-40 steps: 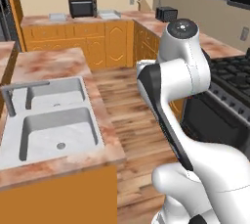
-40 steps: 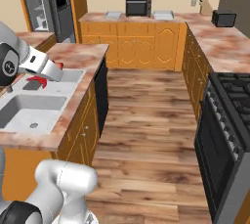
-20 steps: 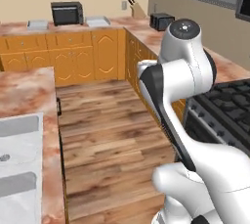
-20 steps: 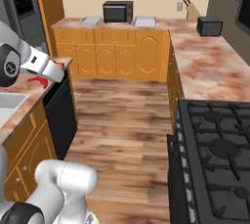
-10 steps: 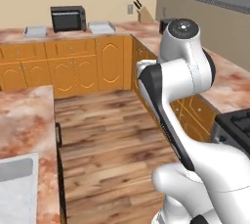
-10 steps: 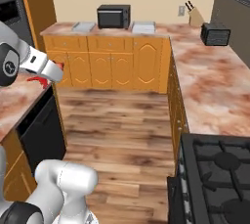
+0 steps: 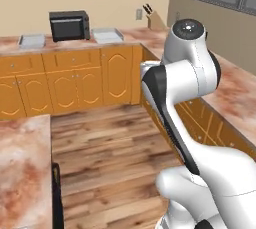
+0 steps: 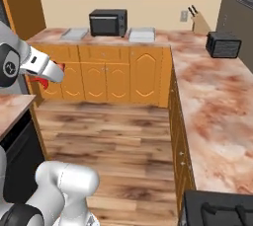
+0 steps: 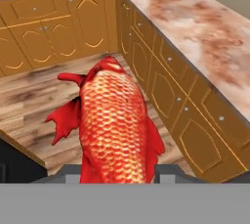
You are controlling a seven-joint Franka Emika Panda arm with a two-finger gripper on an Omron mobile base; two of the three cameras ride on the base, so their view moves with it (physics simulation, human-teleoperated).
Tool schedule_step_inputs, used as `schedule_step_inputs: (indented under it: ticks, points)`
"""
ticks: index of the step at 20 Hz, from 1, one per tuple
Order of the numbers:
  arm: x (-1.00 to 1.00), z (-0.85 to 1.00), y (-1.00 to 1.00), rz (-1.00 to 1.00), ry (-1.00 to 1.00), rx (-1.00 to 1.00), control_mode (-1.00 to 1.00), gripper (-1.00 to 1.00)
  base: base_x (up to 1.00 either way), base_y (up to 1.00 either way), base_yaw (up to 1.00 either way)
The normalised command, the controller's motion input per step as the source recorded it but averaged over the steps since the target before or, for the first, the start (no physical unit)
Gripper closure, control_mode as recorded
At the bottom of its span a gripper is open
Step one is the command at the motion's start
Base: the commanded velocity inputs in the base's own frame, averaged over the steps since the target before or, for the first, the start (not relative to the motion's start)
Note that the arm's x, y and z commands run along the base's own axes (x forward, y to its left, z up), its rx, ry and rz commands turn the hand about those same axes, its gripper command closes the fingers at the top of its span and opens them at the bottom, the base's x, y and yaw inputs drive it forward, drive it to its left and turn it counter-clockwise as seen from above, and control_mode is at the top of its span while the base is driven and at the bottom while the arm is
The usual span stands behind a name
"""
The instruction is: Place one broccoli and one fish in each tupperware on the nearby counter, to pack two identical lunches.
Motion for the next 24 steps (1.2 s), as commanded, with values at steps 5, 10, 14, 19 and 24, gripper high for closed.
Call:
schedule_step_inputs:
  ticks: [5,10,14,19,24]
  points:
    - [0.00,0.00,0.00,0.00,0.00,0.00,1.00,1.00,1.00,-0.02,0.00]
    - [0.00,0.00,0.00,0.00,0.00,0.00,1.00,1.00,1.00,0.00,0.00]
    - [0.00,0.00,0.00,0.00,0.00,0.00,1.00,1.00,1.00,0.00,0.00]
    - [0.00,0.00,0.00,0.00,0.00,0.00,1.00,1.00,1.00,0.00,0.00]
    - [0.00,0.00,0.00,0.00,0.00,0.00,1.00,1.00,1.00,0.07,0.00]
